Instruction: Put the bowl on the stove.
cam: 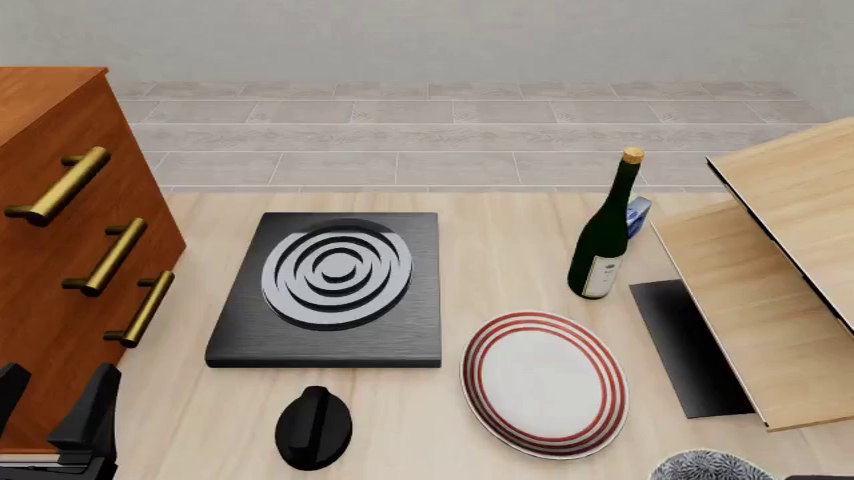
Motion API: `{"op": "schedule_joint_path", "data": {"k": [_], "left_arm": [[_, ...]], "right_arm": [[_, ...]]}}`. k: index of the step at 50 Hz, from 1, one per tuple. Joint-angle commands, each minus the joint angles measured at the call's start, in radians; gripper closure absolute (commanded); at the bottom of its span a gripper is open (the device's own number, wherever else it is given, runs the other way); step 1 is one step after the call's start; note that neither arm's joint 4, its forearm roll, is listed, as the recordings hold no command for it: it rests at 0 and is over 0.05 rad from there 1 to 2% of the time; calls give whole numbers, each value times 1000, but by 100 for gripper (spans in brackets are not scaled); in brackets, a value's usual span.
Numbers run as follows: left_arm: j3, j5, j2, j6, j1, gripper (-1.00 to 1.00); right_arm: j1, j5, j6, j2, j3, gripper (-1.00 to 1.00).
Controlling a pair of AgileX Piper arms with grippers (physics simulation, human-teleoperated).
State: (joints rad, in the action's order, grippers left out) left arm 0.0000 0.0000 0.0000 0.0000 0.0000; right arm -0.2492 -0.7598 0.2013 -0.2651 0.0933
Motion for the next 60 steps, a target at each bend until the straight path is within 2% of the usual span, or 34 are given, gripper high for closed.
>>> {"op": "schedule_joint_path", "data": {"k": [1,25,46,60], "left_arm": [[0,0,0,0,0,-100],[0,0,0,0,0,-100],[0,0,0,0,0,-100],[0,0,0,0,0,-100]], "right_arm": [[61,-115,-8,59,10,100],[121,-230,-58,131,92,100],[146,-276,-67,136,172,100],[185,-289,-79,99,282,100]]}}
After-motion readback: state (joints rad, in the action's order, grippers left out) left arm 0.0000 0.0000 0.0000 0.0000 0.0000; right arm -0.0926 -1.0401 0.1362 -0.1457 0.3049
